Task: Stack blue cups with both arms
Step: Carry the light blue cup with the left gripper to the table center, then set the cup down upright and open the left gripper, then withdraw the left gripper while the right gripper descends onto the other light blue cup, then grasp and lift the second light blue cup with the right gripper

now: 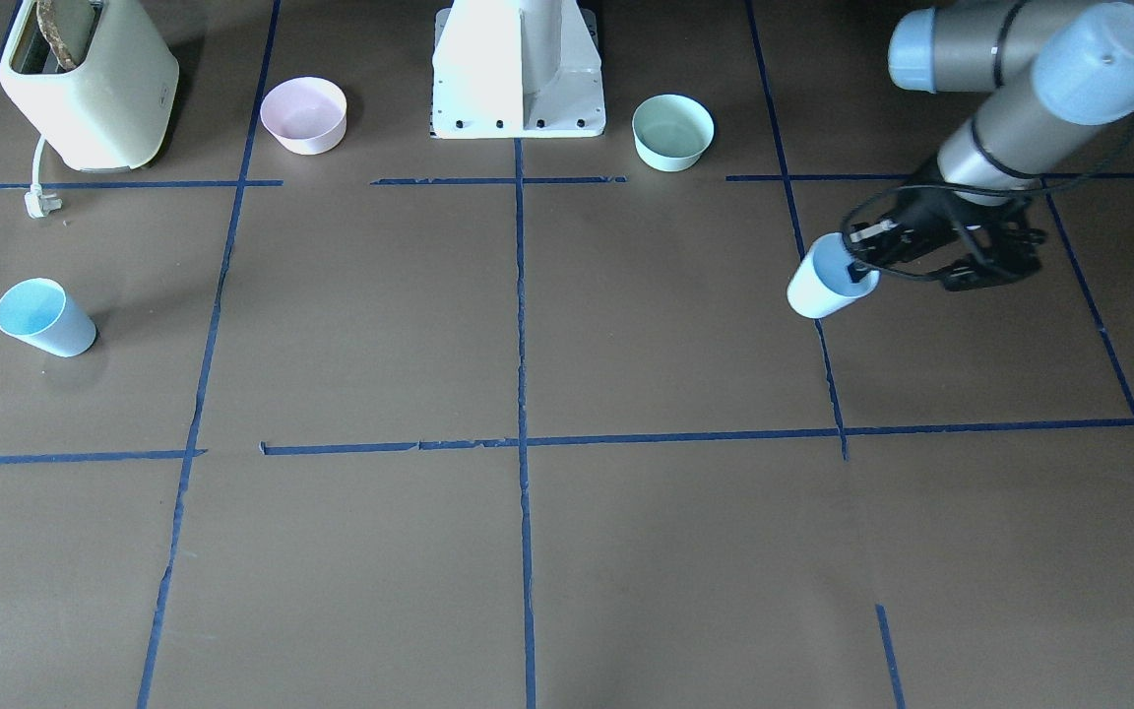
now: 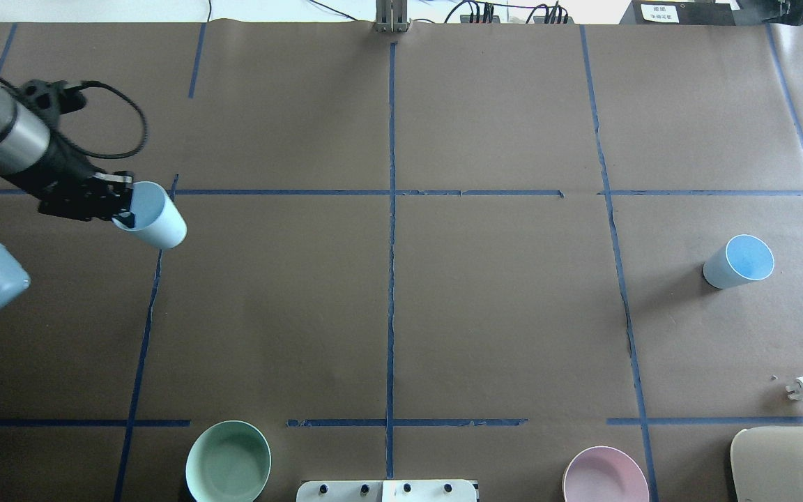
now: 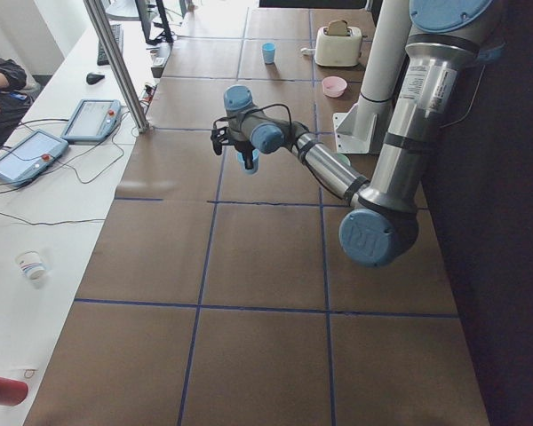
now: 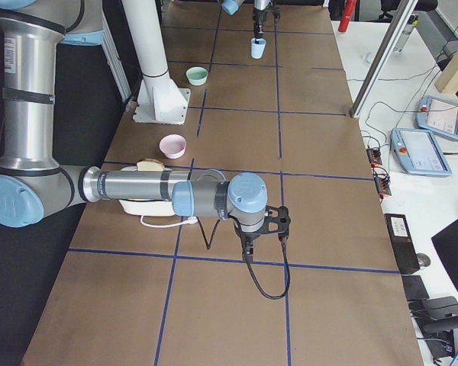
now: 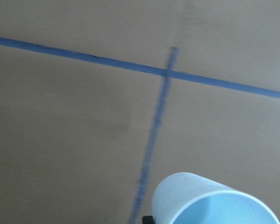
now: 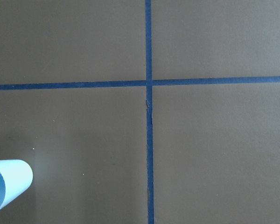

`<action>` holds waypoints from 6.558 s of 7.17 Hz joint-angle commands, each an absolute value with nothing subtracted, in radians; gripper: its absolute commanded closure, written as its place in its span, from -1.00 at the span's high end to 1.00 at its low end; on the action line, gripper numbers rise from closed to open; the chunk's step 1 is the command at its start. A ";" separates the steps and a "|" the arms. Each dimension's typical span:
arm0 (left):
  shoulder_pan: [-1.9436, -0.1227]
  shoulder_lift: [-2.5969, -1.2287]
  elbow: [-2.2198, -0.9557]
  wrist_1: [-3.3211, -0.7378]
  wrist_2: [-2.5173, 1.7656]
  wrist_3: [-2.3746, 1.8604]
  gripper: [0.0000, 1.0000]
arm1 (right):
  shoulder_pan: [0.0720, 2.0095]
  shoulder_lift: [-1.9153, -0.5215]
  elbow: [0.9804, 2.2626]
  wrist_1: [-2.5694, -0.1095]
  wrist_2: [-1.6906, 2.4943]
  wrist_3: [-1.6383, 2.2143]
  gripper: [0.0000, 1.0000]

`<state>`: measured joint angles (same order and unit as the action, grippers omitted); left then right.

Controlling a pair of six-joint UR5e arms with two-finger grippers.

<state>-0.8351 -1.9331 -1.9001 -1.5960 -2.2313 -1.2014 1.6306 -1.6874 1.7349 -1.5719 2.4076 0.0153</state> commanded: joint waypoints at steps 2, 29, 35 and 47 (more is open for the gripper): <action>-0.585 -2.266 -1.713 -1.552 -2.028 -1.468 -1.00 | 1.631 -1.689 1.733 -1.572 2.413 0.015 0.99; -0.772 -2.052 -2.203 -1.186 -2.077 -1.154 1.00 | 1.017 -1.758 1.726 -0.945 2.212 0.951 0.98; -0.772 -2.045 -2.213 -1.189 -2.075 -1.158 1.00 | 1.003 -1.694 1.721 -0.963 2.232 1.003 -1.00; -1.226 -1.712 -2.058 -1.204 -2.153 -0.245 1.00 | 0.585 -0.954 1.918 -1.568 1.944 1.433 -1.00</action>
